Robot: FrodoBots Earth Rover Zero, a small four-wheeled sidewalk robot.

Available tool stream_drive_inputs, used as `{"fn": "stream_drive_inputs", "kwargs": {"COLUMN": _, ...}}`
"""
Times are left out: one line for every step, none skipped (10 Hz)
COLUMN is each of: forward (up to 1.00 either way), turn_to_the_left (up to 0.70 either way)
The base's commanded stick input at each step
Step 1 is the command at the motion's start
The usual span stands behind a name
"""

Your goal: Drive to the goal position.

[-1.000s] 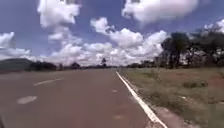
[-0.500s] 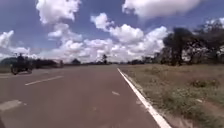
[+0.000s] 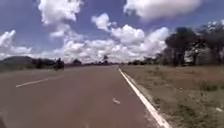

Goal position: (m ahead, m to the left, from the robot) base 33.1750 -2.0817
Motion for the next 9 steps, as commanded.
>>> {"fn": "stream_drive_inputs", "kwargs": {"forward": 0.01, "turn_to_the_left": 0.01}}
{"fn": "stream_drive_inputs", "kwargs": {"forward": 0.00, "turn_to_the_left": 0.00}}
{"fn": "stream_drive_inputs", "kwargs": {"forward": 0.00, "turn_to_the_left": 0.00}}
{"fn": "stream_drive_inputs", "kwargs": {"forward": 0.00, "turn_to_the_left": 0.00}}
{"fn": "stream_drive_inputs", "kwargs": {"forward": 0.00, "turn_to_the_left": 0.00}}
{"fn": "stream_drive_inputs", "kwargs": {"forward": 0.00, "turn_to_the_left": 0.00}}
{"fn": "stream_drive_inputs", "kwargs": {"forward": 0.00, "turn_to_the_left": 0.00}}
{"fn": "stream_drive_inputs", "kwargs": {"forward": 0.00, "turn_to_the_left": 0.00}}
{"fn": "stream_drive_inputs", "kwargs": {"forward": 0.00, "turn_to_the_left": 0.00}}
